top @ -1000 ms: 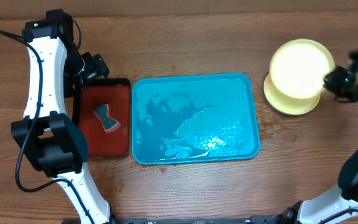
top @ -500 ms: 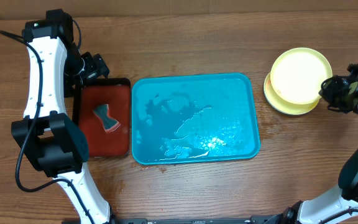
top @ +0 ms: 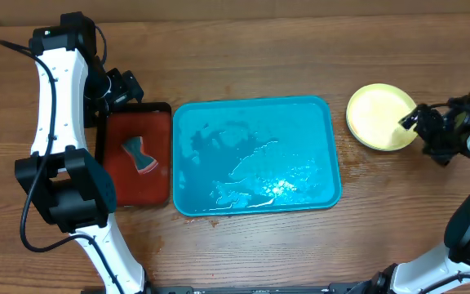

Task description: Clean dirty plates on tray and stack at the side

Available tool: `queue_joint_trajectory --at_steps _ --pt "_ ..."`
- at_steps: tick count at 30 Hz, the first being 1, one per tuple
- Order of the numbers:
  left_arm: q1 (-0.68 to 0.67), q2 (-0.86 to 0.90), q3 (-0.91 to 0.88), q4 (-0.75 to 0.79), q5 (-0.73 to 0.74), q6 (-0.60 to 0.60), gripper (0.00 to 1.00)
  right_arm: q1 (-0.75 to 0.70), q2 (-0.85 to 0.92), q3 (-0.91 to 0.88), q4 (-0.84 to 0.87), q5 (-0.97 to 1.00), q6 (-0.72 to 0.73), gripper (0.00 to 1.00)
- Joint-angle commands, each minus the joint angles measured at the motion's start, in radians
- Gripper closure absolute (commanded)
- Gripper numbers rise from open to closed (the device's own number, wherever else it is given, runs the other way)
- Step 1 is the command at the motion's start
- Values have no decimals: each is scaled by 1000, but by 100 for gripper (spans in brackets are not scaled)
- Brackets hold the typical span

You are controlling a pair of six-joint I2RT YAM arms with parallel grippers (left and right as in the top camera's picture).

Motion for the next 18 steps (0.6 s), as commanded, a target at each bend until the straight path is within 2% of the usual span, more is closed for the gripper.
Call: queue_joint_trajectory --at_steps 1,5,12,18 --pt "-7 -20 6 1 4 8 0 1 -31 16 -49 -123 -4 0" --pt "-7 -20 6 1 4 8 0 1 -115 16 -125 -195 -56 0" --pt "-7 -20 6 1 4 8 0 45 -377 -15 -329 -137 -106 0" --pt "-7 -20 6 1 4 8 0 154 -592 -150 -341 -170 -103 0"
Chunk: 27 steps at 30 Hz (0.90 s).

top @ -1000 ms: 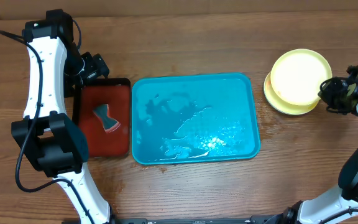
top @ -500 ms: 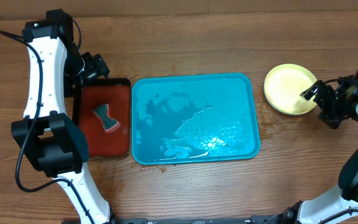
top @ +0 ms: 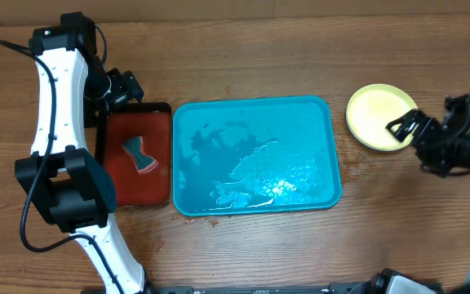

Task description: Clean dirty plates on tray and stack at the side

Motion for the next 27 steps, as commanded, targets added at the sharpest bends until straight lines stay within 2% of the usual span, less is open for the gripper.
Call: queue_joint_trajectory --at_steps 1,8,23,27 --pt "-7 -20 6 1 4 8 0 83 -119 -98 -5 -23 -12 0" --pt "-7 -20 6 1 4 8 0 190 -172 -129 -19 -89 -11 0" --pt "-7 -20 6 1 4 8 0 197 -164 -130 -20 -35 -19 0" --pt "-7 -20 6 1 4 8 0 232 -159 -158 45 -36 -19 0"
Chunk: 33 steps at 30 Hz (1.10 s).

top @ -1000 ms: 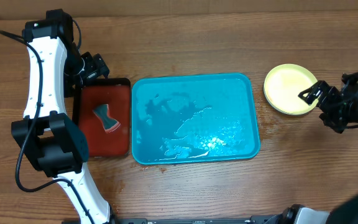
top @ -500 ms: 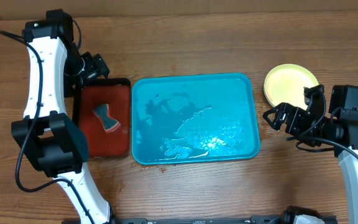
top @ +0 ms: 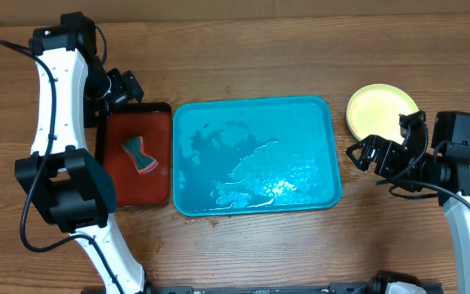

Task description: Clean dirty plates on tray and stack at the side

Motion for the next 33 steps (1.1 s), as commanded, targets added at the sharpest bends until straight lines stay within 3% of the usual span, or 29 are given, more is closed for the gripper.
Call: queue_joint_trajectory --at_steps 1,12,18,30,33 --pt "-7 -20 6 1 5 8 0 48 -7 -39 69 4 -12 0" --pt "-7 -20 6 1 5 8 0 304 -394 -308 435 78 -3 0" --pt "-7 -20 6 1 5 8 0 313 -585 -463 489 166 119 0" --pt "-7 -20 6 1 5 8 0 313 -902 -760 802 267 130 0" --pt "-7 -20 6 1 5 8 0 313 -948 -821 866 325 187 0"
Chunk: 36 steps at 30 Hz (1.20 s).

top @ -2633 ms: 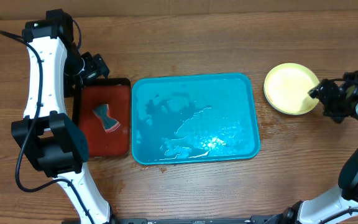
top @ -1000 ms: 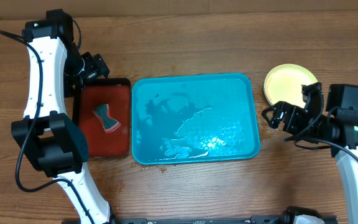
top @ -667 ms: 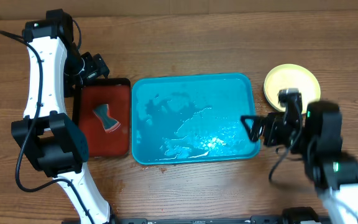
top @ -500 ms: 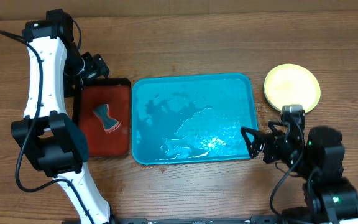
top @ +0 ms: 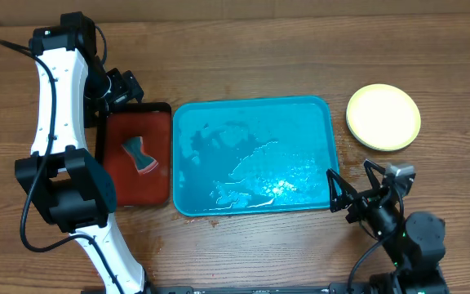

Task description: Clean dirty plates on tray and stack at the side

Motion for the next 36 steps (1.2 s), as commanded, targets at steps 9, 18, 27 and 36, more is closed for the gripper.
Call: queue_joint_trajectory --at_steps 9,18,27,36 --pt "-7 -20 6 1 4 8 0 6 -167 -205 183 165 106 0" --pt "-7 -20 6 1 4 8 0 5 -257 -213 172 240 98 0" --pt "-7 -20 6 1 4 8 0 -52 -257 -213 125 259 89 0" --pt "-7 -20 6 1 4 8 0 -89 -257 -213 125 263 68 0"
